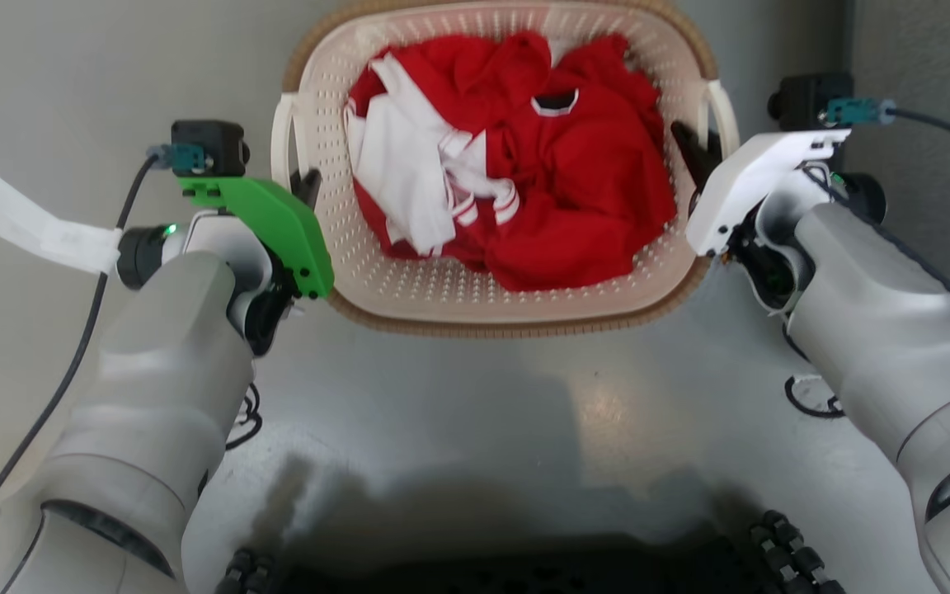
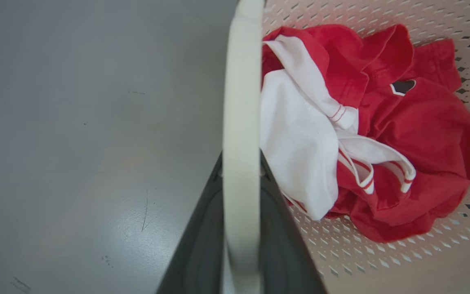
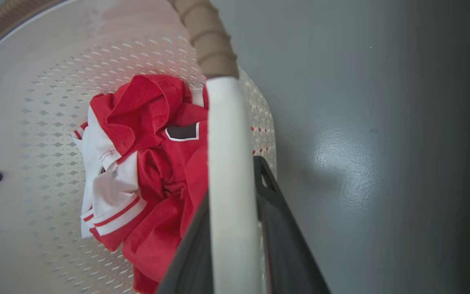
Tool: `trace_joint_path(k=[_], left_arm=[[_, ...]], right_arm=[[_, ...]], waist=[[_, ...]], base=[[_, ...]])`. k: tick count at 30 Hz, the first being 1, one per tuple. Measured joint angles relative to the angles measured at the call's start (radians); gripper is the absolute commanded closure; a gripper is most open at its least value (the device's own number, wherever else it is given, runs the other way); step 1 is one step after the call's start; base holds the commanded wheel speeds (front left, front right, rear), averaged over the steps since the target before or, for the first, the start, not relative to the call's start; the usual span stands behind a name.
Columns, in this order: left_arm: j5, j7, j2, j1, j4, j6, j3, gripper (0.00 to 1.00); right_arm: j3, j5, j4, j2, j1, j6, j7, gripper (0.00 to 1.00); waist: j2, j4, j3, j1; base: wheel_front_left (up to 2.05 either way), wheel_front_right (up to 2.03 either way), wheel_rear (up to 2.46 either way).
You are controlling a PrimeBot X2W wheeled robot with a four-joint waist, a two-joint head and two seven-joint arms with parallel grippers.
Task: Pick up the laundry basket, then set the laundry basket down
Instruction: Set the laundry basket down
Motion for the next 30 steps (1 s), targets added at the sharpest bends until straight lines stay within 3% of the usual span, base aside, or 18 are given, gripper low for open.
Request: trace_joint_path(k=[17,18,19,20,21,30], left_arm=[[0.0,-0.041,-0.008,-0.017,0.029,0.0,-0.011,1.0],[0.0,-0.041,-0.009,-0.017,0.031,0.0,-0.011,1.0],[0.0,-0.046,-0.009,-0.017,0.032,0.0,-0.012,0.65],[0.0,-0.05,-0.009,-0.017,0.034,0.0,-0.012,0.11],[0.0,-0.052,-0.009,-0.019,0.036,0.0,-0.012,0.0],[0.0,-0.067,-0.006,-0.021,0.051,0.0,-0.014,0.0]], right_arm=[[0.019,0.005,0.009,0.004,-0.014,0.0,-0.038,1.0],[0.02,0.005,0.011,0.004,-0.014,0.0,-0.041,0.91],[0.02,0.008,0.014,0.004,-0.014,0.0,-0.042,0.65],[0.022,0.011,0.015,0.004,-0.014,0.003,-0.042,0.31],[0.025,0.012,0.016,0.004,-0.014,0.007,-0.042,0.0],[0.037,0.021,0.03,0.013,-0.014,0.013,-0.051,0.0]], waist=[[0.0,0.028,0.082,-0.0001],[0.0,0.028,0.083,-0.0001],[0.0,0.028,0.083,0.0],[0.0,0.028,0.083,-0.0001],[0.0,0.028,0.083,-0.0001],[0.0,0.026,0.07,-0.0001]], base=[[0.0,0.0,0.0],[0.0,0.0,0.0],[0.0,0.0,0.0],[0.0,0.0,0.0],[0.0,0.0,0.0],[0.0,0.0,0.0]])
